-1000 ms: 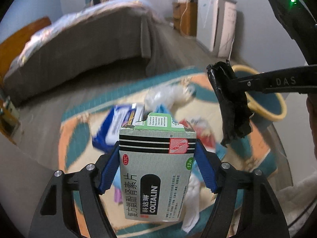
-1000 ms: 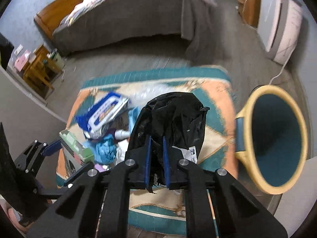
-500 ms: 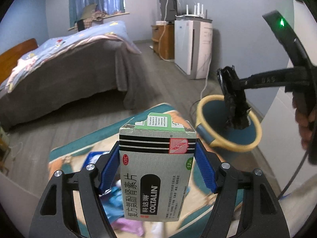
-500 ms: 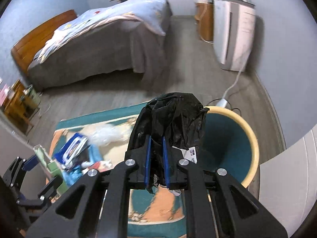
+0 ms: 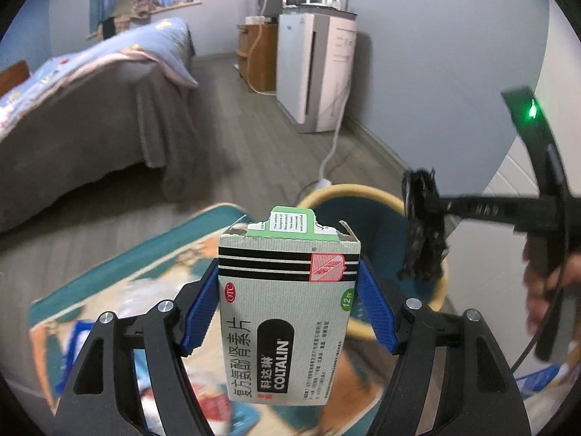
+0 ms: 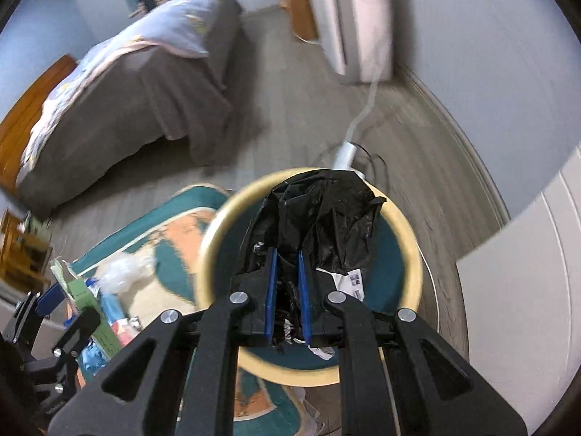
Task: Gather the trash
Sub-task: 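Carry the black bag into the bin and open the right tool while the left tool drops the box in, then move both open tools back over the stool toward the remaining trash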
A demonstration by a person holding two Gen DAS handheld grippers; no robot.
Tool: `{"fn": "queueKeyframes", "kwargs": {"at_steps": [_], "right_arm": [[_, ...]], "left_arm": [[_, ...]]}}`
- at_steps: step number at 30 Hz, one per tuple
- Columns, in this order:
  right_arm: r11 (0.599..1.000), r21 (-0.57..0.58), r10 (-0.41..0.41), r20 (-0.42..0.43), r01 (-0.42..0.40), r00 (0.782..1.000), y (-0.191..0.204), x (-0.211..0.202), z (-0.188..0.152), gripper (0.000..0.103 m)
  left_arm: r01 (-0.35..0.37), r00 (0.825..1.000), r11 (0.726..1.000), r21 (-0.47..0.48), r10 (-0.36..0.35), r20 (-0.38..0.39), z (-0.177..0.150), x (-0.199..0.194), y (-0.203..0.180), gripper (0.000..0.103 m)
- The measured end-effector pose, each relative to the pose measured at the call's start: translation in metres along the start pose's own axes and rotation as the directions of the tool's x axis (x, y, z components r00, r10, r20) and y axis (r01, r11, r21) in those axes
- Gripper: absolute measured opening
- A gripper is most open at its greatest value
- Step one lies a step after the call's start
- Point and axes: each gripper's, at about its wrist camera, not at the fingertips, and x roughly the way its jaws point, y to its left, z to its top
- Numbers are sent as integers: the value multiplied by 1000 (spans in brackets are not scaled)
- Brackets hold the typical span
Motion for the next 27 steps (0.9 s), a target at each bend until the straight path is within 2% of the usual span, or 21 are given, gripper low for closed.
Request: {"fn": "queueKeyframes", "kwargs": {"at_steps": [3,7,10,13,16,17,19,22,23,27], "right_arm": [[998,61,-7,-35,9,999,-16,11,-3,11],[996,85,15,-28,-12,999,-22,12,-2,11],[996,88,28,-6,-27,1000,-19,7,0,11],[994,106,34,2,-34,999,-20,5,1,13],[993,117,28,-11,-27,1000,-22,8,1,15],[993,118,27,-14,-25,1000,-22,9,2,17],[993,119,20,-14,-18,1000,-22,9,2,35],[993,113,12,-2,-11,1000,-19,5,2,49],[994,113,12,1,-13,1000,-19,5,2,51],[995,100,15,13,-16,1000,-12,2,4,71]], "left_arm": [[17,1000,999,35,-17,-18,8,21,-20,73],[29,999,997,74,-28,-22,15,38,-41,73],[57,998,997,44,-58,13,24,39,-43,73],[58,998,998,28,-59,38,30,38,-41,73],[53,998,998,25,-54,30,32,37,-38,74],[48,998,998,27,-48,30,31,36,-36,75],[36,999,999,25,-37,31,30,33,-32,76],[32,999,999,-9,-32,29,25,28,-21,79],[29,999,999,-21,-29,31,23,26,-17,82],[-2,999,999,-46,4,32,15,15,-2,92]]}}
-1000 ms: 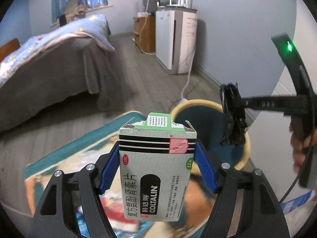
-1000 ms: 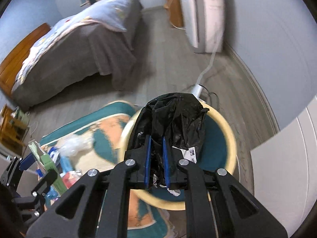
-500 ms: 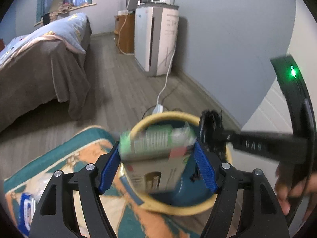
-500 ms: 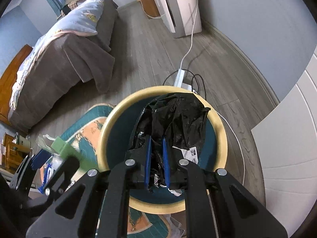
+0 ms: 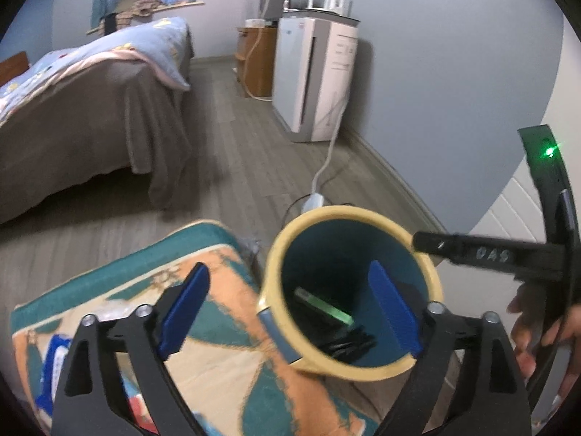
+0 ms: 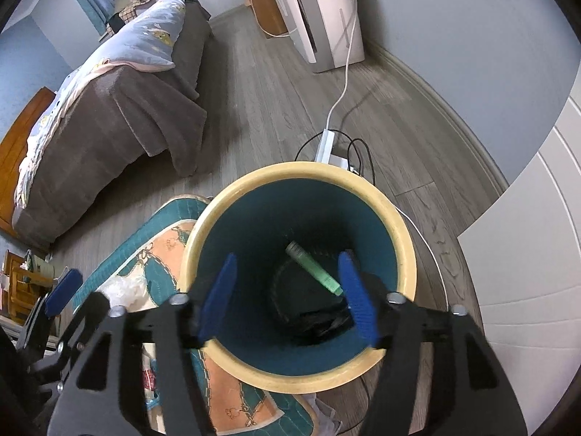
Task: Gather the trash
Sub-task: 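Move both open tools back over the stool toward the remaining trash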
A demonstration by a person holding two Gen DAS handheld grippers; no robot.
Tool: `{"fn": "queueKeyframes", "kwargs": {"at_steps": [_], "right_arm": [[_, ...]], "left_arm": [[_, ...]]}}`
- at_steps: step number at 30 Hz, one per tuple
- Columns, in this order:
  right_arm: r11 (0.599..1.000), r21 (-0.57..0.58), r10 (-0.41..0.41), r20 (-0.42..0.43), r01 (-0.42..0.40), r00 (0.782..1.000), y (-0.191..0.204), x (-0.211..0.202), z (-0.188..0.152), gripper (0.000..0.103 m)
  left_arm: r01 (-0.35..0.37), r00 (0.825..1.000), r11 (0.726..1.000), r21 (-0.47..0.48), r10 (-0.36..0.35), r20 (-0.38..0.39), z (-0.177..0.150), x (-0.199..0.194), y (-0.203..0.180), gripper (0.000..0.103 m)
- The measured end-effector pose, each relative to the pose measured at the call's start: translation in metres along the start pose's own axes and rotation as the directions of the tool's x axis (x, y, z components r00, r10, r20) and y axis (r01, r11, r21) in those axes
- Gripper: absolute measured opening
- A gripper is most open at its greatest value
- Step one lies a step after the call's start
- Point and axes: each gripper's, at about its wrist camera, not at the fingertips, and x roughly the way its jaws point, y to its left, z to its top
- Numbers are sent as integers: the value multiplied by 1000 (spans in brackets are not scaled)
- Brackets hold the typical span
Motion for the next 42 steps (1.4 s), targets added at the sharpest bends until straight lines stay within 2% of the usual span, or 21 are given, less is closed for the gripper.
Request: {"fn": "queueKeyframes", "kwargs": {"at_steps": [1,4,10,18,27,31,36,39,42], "right_arm": [[1000,-6,2,7,-2,1000,3,-1,0,79],[1000,-30,4,23,-3,1000,15,-5,0,91],[994,-112,-1,39,5,999,53,-9,-1,97],[967,-256,4,53,10,999,116,-10,-11,97],[944,-331,-1,35,13,999,161,-2,-29,97],[923,-385,-4,25,13,1000,185,6,-41,97],[889,-457,-20,8,22,1000,210,20,-58,97],[895,-447,-13,-29,-1,1000,222,28,-66,97],[897,-441,-21,-53,-4,998,235,33,-74,97]], "left_arm": [[-15,1000,1000,-2,15,2,-2,-4,5,93],[-65,998,998,-6,65,-5,-8,-13,19,95],[-148,989,988,-49,147,-17,-21,-41,62,96],[-232,973,966,-117,230,-31,-41,-89,123,97],[-344,939,926,-158,338,-63,-74,-123,185,97],[-390,920,902,-185,390,-39,-89,-130,206,97],[-399,917,898,-184,396,-52,-91,-132,222,97],[-409,912,892,-193,408,-44,-96,-138,236,97],[-425,905,878,-222,421,-69,-103,-137,254,97]]}}
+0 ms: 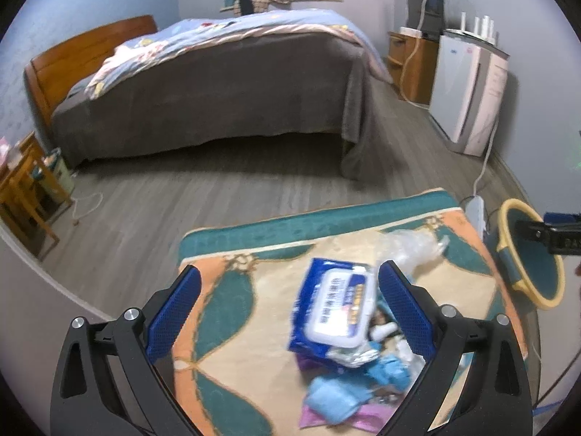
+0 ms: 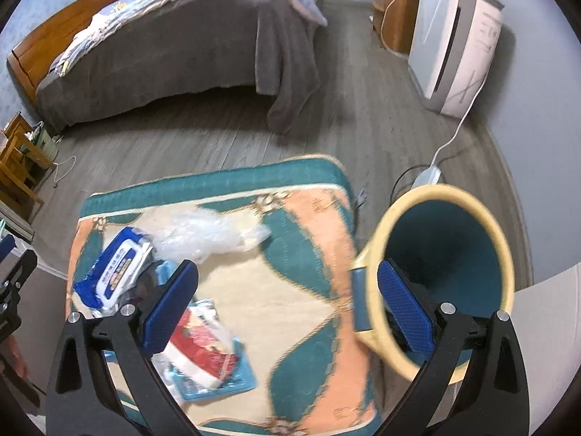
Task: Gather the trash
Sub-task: 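Move both open tools back over the stool toward the remaining trash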
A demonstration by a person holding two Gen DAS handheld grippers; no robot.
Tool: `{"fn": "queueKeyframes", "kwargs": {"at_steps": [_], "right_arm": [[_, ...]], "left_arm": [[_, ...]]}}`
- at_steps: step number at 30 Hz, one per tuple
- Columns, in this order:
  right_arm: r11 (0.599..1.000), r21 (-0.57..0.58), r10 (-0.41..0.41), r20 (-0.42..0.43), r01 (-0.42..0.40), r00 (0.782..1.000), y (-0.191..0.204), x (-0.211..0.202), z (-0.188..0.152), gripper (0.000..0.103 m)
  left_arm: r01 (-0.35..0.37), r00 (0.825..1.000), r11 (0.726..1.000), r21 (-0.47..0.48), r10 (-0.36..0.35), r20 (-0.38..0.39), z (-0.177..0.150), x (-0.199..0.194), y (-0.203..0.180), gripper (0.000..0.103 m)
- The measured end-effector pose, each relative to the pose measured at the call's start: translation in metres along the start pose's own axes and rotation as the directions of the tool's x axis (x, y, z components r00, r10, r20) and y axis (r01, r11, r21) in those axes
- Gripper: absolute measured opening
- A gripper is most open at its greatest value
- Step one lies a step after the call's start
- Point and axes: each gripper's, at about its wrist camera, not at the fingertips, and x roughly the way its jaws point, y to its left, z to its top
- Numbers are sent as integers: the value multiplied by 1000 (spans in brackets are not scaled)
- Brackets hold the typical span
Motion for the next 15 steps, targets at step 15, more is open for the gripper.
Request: {"fn": "queueKeyframes", "kwargs": {"at_steps": [15], "right_arm": [[997,-56,31,-228,-44,973,63,66,-44,97]], "left_arm": [[-17,993,998,65,25,-112,-23,31,14,97]]}}
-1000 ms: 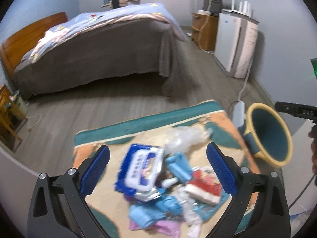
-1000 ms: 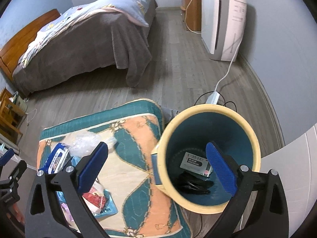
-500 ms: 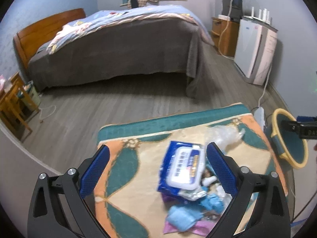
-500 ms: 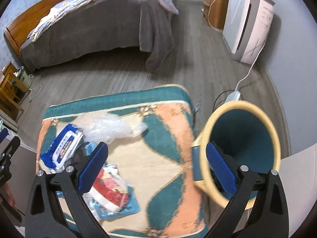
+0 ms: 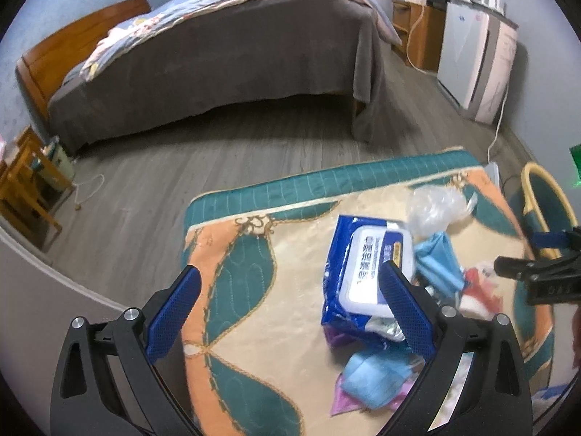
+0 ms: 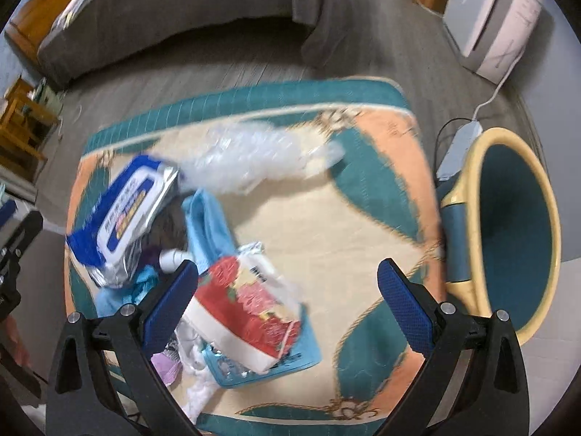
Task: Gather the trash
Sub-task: 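Move both open tools back over the stool toward the remaining trash, then grasp the blue wipe pack with the left tool while the right tool grasps the red paper cup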
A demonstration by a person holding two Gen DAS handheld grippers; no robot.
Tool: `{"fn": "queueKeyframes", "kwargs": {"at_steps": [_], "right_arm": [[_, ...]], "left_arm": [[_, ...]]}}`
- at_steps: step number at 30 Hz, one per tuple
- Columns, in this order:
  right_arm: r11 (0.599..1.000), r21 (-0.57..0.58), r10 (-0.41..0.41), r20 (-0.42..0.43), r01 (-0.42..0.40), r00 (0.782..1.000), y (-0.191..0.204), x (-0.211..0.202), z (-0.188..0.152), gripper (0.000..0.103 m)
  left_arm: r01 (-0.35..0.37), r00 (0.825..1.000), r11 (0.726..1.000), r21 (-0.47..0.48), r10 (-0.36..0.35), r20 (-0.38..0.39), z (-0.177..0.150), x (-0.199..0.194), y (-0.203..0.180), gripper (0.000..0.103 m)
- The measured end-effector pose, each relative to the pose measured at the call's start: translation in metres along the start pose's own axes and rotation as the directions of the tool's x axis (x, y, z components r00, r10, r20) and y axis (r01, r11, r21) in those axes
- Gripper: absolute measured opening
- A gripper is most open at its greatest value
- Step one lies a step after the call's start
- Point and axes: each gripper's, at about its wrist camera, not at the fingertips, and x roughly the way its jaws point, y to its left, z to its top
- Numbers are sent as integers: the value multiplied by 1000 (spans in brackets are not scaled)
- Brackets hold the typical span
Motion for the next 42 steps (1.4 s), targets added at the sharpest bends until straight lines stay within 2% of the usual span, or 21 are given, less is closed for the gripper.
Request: {"fn": "queueKeyframes", "kwargs": {"at_steps": [5,12,17,18,22,23,25,28,33,35,37,39,42], "right_arm": [[999,33,32,-64,-30,997,10,19,-4,97],[995,29,96,-81,-94,992,35,25,-3,97],[999,-24,45,-143,-49,989,47,40,-9,97],[998,-37,45,-146,-50,988,48,40,-10,94],[996,-49,63,-138,-70,988,42,32,-11,61],[996,-43,77,-139,-83,987,39,29,-11,58],[993,-26,106,-131,-111,986,32,22,-11,45],[990,-9,140,-105,-142,985,21,8,-11,32],[987,3,158,-67,-158,985,10,-4,-5,23],[987,-3,158,-53,-159,986,5,-9,-2,20],[987,-14,157,-41,-157,987,-2,-15,-2,15],[988,-19,154,-27,-154,988,-11,-20,0,12],[985,9,171,-15,-171,985,-25,-20,2,12]], "left_arm": [[0,1000,999,42,0,4,-3,-1,-3,97],[2,1000,998,57,-3,3,-4,0,-3,97],[12,1000,999,46,-11,-10,-5,1,-3,97],[13,1000,999,48,-12,-13,-5,2,-3,97],[15,1000,998,59,-14,-20,-5,4,-6,97],[19,1000,998,58,-17,-25,-5,5,-7,97],[27,999,998,57,-25,-40,-6,8,-9,97],[46,996,997,57,-42,-77,-9,17,-15,97],[51,987,998,36,-44,-155,-15,39,-17,97],[77,982,997,-20,-79,-170,-14,44,-13,94],[129,973,987,-96,-144,-179,-12,46,-7,84],[172,958,972,-159,-202,-202,-12,50,-4,62],[194,937,960,-203,-243,-252,-17,60,-4,49]]}}
